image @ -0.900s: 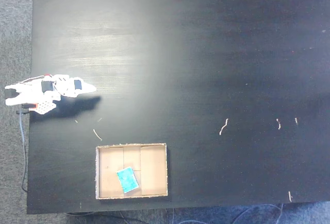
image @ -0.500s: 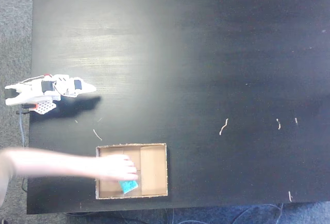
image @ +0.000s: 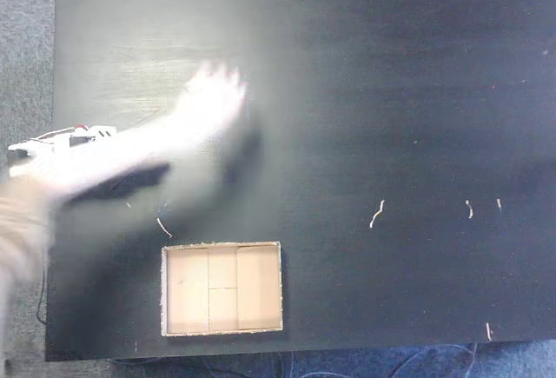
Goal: Pick the green block and drop it in the box on the right.
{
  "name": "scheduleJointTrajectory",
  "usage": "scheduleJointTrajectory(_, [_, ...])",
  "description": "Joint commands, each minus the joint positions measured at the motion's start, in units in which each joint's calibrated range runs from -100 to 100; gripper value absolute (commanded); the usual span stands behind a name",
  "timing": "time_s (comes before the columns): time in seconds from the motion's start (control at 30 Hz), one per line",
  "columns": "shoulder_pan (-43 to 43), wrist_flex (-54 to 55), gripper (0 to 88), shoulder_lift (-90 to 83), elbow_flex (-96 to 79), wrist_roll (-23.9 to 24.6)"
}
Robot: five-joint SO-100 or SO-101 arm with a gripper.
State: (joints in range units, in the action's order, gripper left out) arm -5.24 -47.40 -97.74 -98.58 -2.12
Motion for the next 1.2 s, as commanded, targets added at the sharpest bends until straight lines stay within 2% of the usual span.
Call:
scheduleJointTrajectory(0.0, [0.4, -0.2, 0.2, -0.3, -1.4, 0.2])
scheduleJointTrajectory(0.93, [0.4, -0.2, 0.2, -0.3, -1.4, 0.2])
scheduleJointTrajectory(1.03, [-1.6, -0.2, 0.2, -0.3, -1.4, -1.8])
scheduleJointTrajectory(1.1, [-2.0, -0.2, 0.2, -0.2, -1.4, -0.1])
scheduleJointTrajectory(1.17, [-2.7, -0.1, 0.2, -0.2, -1.4, -0.6])
